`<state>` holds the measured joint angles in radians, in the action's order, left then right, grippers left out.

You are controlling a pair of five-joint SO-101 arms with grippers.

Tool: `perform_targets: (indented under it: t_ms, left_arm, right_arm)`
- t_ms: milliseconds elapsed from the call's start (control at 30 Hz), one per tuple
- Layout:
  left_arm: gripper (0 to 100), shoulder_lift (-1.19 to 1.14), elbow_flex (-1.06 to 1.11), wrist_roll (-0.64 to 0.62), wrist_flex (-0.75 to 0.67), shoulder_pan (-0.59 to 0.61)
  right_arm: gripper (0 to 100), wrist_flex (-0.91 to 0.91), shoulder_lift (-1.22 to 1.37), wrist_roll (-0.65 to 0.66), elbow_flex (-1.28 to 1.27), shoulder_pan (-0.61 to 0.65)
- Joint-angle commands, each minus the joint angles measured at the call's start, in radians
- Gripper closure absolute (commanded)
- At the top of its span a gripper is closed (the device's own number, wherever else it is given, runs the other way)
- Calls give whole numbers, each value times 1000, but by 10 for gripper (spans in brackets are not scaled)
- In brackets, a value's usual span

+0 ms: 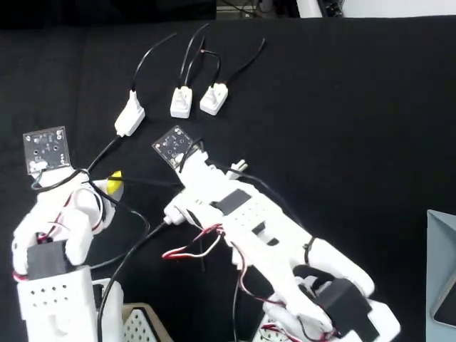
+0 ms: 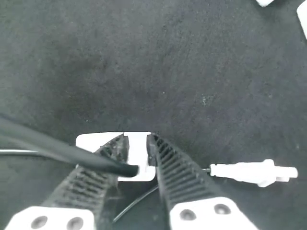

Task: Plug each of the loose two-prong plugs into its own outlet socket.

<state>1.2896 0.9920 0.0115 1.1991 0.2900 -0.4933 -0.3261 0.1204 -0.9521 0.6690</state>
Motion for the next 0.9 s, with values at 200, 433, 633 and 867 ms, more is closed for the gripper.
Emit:
perform_targets:
  t_ms: [200,433,633,867]
  left_arm:
    - [697,12,-340,133,204,8]
    - [697,12,-493,275,339,-1]
    - [697,9,-539,414,404,-2]
    - [697,0,-450,466,493,-295]
  right_arm:
    - [815,-181,-275,3,42,5]
    - [817,-404,-596,3,42,-34]
    - [818,-545,-809,9,16,-276]
    - [818,-522,-768,3,-28,-462]
